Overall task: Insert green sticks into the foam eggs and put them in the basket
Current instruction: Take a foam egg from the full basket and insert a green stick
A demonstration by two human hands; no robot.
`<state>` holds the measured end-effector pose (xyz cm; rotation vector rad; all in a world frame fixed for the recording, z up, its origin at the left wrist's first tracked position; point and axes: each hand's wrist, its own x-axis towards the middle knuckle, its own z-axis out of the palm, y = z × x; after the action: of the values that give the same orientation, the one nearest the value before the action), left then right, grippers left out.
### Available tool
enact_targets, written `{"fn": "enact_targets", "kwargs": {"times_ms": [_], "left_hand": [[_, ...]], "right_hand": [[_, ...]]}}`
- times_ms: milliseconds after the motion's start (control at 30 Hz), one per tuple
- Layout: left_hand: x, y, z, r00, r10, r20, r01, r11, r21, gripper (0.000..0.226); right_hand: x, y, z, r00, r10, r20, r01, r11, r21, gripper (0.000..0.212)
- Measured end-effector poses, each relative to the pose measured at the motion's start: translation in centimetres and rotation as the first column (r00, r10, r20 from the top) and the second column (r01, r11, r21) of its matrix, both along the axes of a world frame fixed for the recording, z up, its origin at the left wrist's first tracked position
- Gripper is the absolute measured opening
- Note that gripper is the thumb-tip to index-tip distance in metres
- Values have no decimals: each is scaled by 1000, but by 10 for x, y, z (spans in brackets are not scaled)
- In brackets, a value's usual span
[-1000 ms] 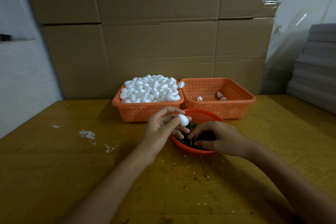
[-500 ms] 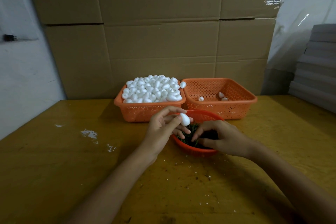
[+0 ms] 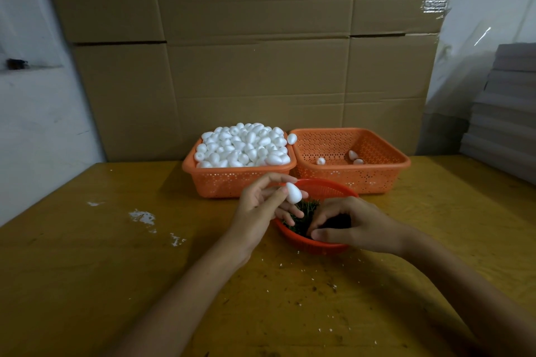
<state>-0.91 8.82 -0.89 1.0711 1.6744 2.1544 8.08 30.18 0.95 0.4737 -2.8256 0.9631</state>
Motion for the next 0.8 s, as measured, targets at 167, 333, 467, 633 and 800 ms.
{"fn": "enact_targets", "kwargs": {"times_ms": [167,333,467,633,800], "left_hand": [[-1,0,-1,1000,-20,11,20,1000,7,14],[-4,-4,-1,998,-46,41,45,999,20,11],[-2,-4,1,997,-45,55,44,999,27,11],[-1,-3,1,997,-24,67,22,999,34,14],[-2,-2,0,996,-21,88,17,999,39,11]], "right_hand": [[-1,2,0,1000,12,12,-11,998,-64,25],[-2,2,-3,1000,-18,3,18,999,-27,24],[-3,3,-5,1000,-27,-15,26,995,-95,15],[-3,4,-2,999,-39,-11,32,935,-353,9],[-1,4,0,996,-80,-27,54,854,-518,10]]}}
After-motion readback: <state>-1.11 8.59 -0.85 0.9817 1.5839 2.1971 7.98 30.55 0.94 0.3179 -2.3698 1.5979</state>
